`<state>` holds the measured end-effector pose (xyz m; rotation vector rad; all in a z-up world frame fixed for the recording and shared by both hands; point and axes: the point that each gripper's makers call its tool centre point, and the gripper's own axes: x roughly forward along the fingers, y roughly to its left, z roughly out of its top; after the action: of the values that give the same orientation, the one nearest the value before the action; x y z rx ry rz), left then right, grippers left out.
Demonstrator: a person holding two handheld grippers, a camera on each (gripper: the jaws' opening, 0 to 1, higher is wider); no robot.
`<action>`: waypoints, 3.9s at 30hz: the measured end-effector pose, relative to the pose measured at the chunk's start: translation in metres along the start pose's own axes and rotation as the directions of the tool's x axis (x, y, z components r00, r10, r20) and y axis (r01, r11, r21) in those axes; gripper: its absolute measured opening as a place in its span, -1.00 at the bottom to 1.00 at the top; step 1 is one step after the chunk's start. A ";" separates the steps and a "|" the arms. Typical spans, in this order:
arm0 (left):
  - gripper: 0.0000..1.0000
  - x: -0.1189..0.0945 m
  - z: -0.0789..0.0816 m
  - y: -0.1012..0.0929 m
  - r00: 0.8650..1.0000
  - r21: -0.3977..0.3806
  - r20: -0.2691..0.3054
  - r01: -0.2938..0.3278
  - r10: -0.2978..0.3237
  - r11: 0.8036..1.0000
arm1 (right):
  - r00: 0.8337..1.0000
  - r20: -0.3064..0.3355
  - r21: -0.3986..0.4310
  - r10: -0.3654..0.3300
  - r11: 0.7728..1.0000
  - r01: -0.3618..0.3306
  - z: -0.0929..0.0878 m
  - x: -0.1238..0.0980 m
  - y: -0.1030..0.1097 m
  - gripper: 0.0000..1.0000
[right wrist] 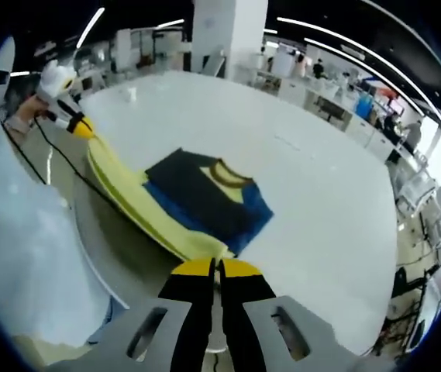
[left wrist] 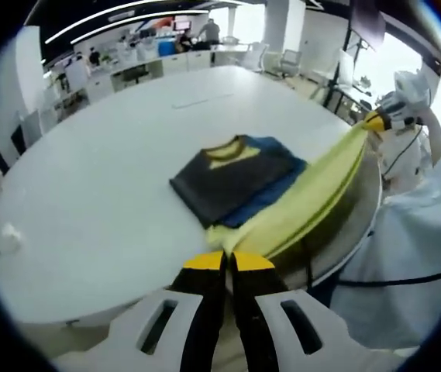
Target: Fold the garment on the visible template until the final outline fits inside the template.
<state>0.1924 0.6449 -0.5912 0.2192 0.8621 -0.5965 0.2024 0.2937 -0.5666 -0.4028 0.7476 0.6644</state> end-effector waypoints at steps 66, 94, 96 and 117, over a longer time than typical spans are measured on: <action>-1.00 0.151 0.064 0.102 0.992 0.170 -0.016 -0.122 0.127 0.978 | 0.997 0.066 0.080 -0.038 0.996 0.032 0.011 0.149 -0.098 -0.94; -1.00 0.212 0.052 0.122 0.994 0.146 -0.019 -0.107 0.111 0.983 | 0.999 0.029 0.110 -0.045 0.993 0.042 -0.008 0.198 -0.118 -0.94; -1.00 0.216 0.049 0.124 0.993 0.144 -0.027 -0.107 0.112 0.984 | 0.998 0.034 0.121 -0.045 0.992 0.040 -0.009 0.201 -0.120 -0.94; -1.00 0.229 0.038 0.126 0.994 0.123 -0.060 -0.086 0.094 0.989 | 0.999 -0.007 0.162 -0.036 0.986 0.037 -0.026 0.225 -0.122 -0.94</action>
<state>0.4048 0.6399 -0.7492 0.3867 0.8756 -0.5593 0.3959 0.2819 -0.7364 -0.2678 0.7902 0.5636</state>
